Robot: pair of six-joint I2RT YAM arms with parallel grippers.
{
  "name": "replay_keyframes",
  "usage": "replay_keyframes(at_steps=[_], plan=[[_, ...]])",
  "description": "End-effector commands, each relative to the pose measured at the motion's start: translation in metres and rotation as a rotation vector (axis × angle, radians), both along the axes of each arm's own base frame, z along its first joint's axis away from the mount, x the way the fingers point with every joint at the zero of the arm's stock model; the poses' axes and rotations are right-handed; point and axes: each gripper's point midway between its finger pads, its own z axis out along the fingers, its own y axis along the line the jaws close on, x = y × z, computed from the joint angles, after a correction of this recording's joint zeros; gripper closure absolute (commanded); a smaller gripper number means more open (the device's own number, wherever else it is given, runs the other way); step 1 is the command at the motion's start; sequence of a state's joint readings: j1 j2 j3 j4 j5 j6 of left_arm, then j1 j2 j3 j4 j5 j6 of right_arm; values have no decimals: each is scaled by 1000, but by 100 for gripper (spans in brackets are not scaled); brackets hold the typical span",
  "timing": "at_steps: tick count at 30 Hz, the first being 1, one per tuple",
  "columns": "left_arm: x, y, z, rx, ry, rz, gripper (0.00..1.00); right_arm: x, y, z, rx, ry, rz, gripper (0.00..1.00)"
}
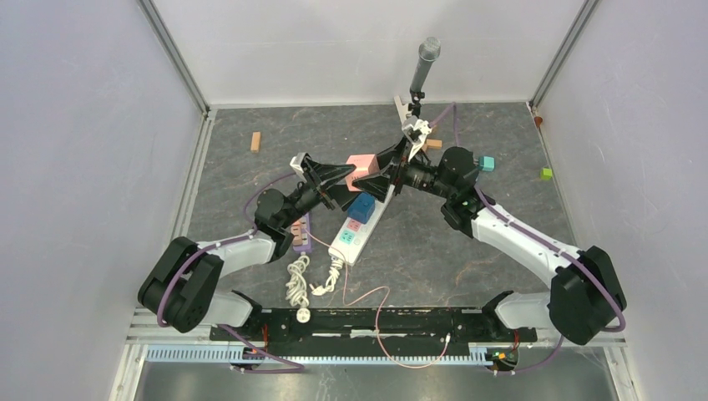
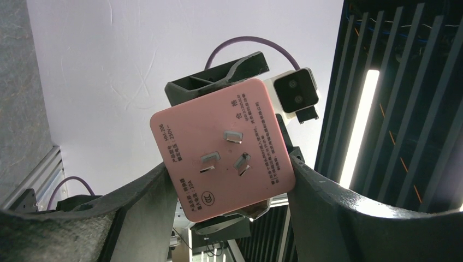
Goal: Insert the plug
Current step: Insert the plug into the socket.
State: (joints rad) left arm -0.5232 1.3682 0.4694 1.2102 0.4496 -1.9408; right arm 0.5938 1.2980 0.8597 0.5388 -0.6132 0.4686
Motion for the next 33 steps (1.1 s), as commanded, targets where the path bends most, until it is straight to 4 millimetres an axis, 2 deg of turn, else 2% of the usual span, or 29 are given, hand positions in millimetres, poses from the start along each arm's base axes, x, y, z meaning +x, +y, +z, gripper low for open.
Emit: replay_keyframes(at_steps=[1,6,8,10,11,12,13,15,16,18,21,25,28,30,33], plan=[[-7,2,35,-69,-80,-21,98,-2,6,21,66,-38,39,19],[-7,0,34,-70,-78,-23,98,-1,10,24,94,-28,56,31],[-7,0,33,-69,-75,-24,98,-1,9,28,107,-34,54,41],[-7,0,32,-68,-74,-26,98,-1,11,30,111,-35,62,63],[-7,-1,32,-67,-73,-28,98,-2,12,30,108,-34,70,80],[-8,-1,32,-65,-76,-29,97,-2,12,29,104,-33,75,93],[-8,-1,31,-62,-75,-30,84,-1,12,27,99,-27,70,100],[-8,-2,29,-53,-78,-31,37,0,12,24,84,-30,61,100],[-8,-2,26,-47,-78,-30,19,2,11,23,69,-37,55,100],[-7,0,20,-36,-65,-17,1,5,10,14,16,-26,39,100],[-3,7,-2,20,-31,28,0,12,6,2,-77,-21,4,100],[1,17,-45,231,23,87,0,20,-2,-21,-218,51,-46,100],[1,28,-80,504,48,108,0,24,-8,-36,-291,103,-82,100],[-3,47,-108,746,94,115,0,23,-11,-51,-337,147,-80,100],[-7,82,-120,1051,102,139,0,19,-10,-75,-384,225,-67,100]])
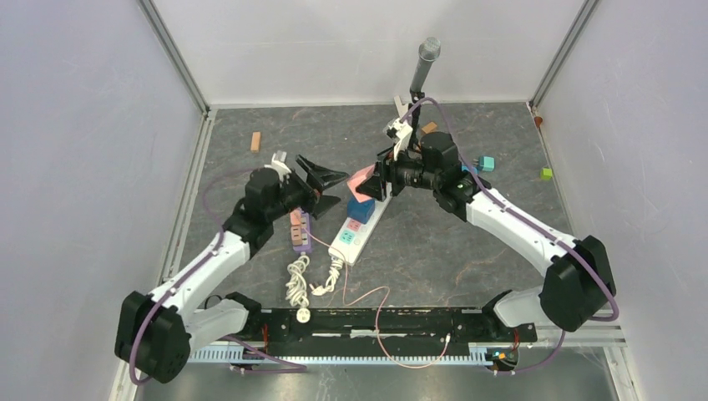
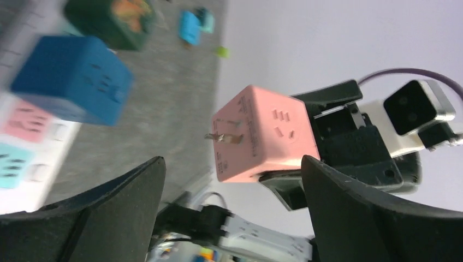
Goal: Insert the plug
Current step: Insert the plug into the socket.
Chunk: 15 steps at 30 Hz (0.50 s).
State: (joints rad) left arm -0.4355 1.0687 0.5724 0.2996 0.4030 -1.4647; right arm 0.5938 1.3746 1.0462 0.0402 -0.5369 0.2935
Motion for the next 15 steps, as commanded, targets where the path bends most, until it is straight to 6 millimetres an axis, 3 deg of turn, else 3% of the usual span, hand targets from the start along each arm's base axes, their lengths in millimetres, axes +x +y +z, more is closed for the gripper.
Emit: replay_keyframes(at_steps=[1,7,11,15], plan=[[-16,58,-52,603,56,-12,0,-1,-3,-30,-107,90,-4,100],[-11,87,-25,867,-7,-51,0,-18,20,-64,-213,138,84,100],[-6,92,-3,907,-47,-44,0,-31,39,-92,-287,146,141,100],[-5,88,5,874,-53,-35,0,-38,51,-107,-338,121,160,100]])
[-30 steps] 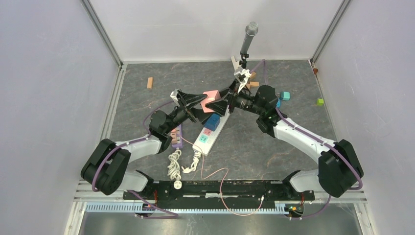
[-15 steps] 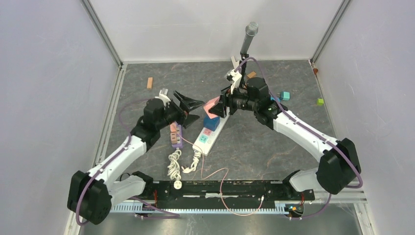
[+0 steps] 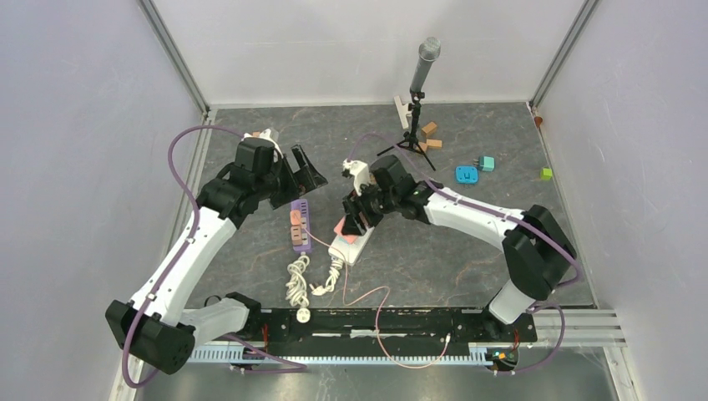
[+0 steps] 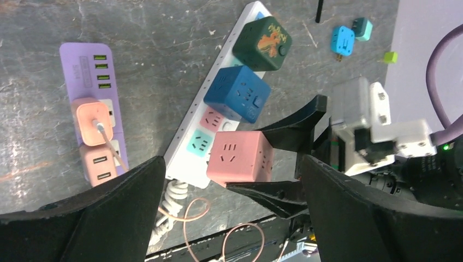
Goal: Insert the plug
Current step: Insert the plug into the socket.
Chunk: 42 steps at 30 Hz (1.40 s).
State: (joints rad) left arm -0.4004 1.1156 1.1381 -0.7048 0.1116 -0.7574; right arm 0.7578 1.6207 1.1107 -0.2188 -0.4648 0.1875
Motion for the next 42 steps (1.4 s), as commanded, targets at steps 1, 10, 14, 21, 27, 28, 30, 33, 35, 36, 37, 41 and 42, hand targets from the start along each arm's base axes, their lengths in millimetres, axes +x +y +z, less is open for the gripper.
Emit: replay_keyframes(at_steps=[1,10,14,21,27,28,30,33,35,36,37,41,42], plan=[[-7,9,1,68,4,-31,0,8,19,13,0,-112,32,100],[-12,-4,0,-6,40,-64,0,15,19,-2,-50,-152,25,100],[-15,-6,-4,-8,52,-76,0,17,20,-7,-58,-159,29,100],[-18,-8,-8,-15,70,-88,0,13,22,-18,-59,-139,52,100],[-19,-10,-10,-25,72,-96,0,11,23,-27,-69,-121,65,100],[-19,-10,-10,-30,71,-95,0,12,22,-29,-76,-128,60,100],[-19,-10,-10,-36,69,-94,0,14,20,-30,-89,-140,56,100],[-20,-11,-11,-37,69,-96,0,18,18,-30,-107,-158,54,100],[-21,-10,-12,-36,71,-96,0,19,17,-29,-119,-171,60,100],[-21,-10,-13,-35,74,-97,0,19,16,-31,-130,-172,67,100],[-21,-10,-13,-36,73,-96,0,20,16,-30,-135,-173,70,100],[-22,-11,-15,-41,76,-97,0,17,13,-30,-164,-182,111,100],[-22,-11,-15,-44,78,-98,0,16,13,-29,-165,-183,118,100]])
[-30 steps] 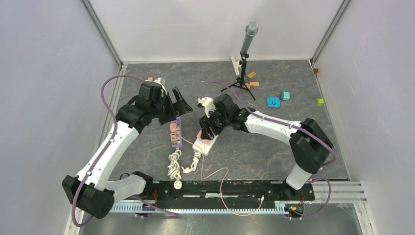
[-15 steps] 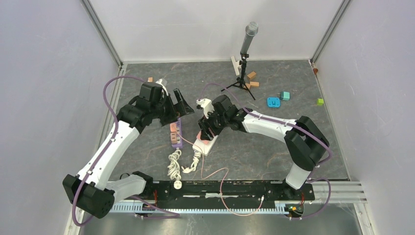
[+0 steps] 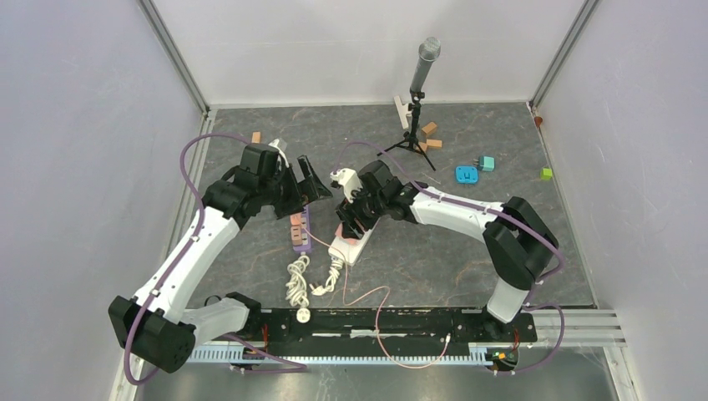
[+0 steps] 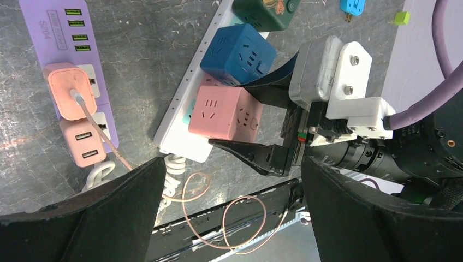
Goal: Insert the plug
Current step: Insert the plug into the socket.
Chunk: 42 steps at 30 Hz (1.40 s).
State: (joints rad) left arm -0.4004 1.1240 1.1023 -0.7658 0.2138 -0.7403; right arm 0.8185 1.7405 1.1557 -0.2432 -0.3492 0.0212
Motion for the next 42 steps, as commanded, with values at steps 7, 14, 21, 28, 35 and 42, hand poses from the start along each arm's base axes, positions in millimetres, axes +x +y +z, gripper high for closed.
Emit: replay_keyframes(at_steps=[7,14,21,28,35,42], plan=[[2,-4,7,-38,-36,-8,0,-3,10,12,-1,-24,88,100],[0,-3,6,-40,-33,-6,0,-4,13,6,-17,-21,65,100],[-3,-2,6,-43,-35,-2,0,8,9,-11,-112,-40,3,100],[-3,-2,5,-42,-33,-1,0,2,5,-31,-247,-69,57,100],[1,1,7,-31,-43,18,0,-14,-12,-60,-384,-74,90,100],[3,13,13,5,-78,72,0,-34,-36,-93,-455,-16,109,100]])
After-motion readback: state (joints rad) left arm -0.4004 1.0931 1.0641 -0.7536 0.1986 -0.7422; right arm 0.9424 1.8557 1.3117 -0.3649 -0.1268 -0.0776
